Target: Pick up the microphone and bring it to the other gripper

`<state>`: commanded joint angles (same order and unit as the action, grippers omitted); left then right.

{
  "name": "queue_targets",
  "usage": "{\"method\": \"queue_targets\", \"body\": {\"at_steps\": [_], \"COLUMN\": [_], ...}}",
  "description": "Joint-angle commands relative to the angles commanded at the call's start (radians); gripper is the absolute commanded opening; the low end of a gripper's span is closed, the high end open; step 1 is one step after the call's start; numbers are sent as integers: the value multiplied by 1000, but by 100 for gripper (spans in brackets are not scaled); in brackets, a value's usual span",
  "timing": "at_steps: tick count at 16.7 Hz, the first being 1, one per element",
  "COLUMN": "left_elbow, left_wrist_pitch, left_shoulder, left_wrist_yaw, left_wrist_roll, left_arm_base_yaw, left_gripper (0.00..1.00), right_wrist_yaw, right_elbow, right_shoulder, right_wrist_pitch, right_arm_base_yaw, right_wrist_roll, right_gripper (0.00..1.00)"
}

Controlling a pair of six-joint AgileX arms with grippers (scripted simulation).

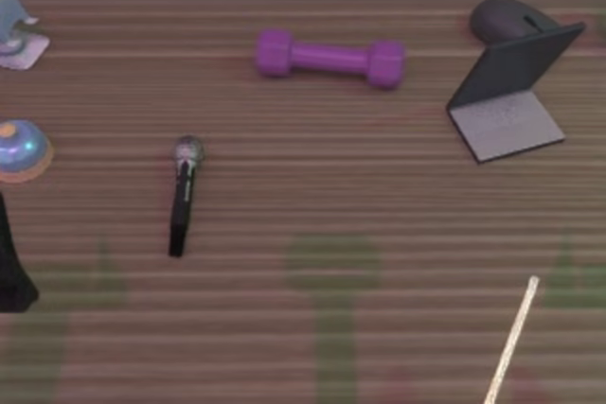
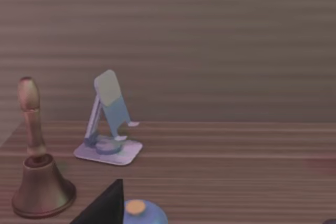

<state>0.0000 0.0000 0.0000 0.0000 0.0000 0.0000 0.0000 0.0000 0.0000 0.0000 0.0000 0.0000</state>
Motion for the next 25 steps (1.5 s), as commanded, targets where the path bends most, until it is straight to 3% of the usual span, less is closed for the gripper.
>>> {"method": "queue_targets", "body": {"at_steps": [4, 8, 20, 25], "left_elbow": [30, 198, 1030, 1325], "left_wrist_pitch": [-19, -121, -671, -857], "left_shoulder": [31, 219, 1437, 1826], "left_wrist_yaw": [0, -5, -32, -38], "left_wrist_roll": [-7, -44, -222, -284], "left_arm_base_yaw": [-8, -46, -241, -312], "left_gripper": [100, 100, 100, 100], "right_wrist_yaw": [0, 0, 0, 0], "right_elbow": [0, 0, 0, 0], "right_shoulder": [0, 0, 0, 0], "right_wrist_pitch": [0, 0, 0, 0], "right_arm_base_yaw": [0, 0, 0, 0], "right_wrist_roll": [0, 0, 0, 0], "right_gripper": [100, 100, 100, 100]}}
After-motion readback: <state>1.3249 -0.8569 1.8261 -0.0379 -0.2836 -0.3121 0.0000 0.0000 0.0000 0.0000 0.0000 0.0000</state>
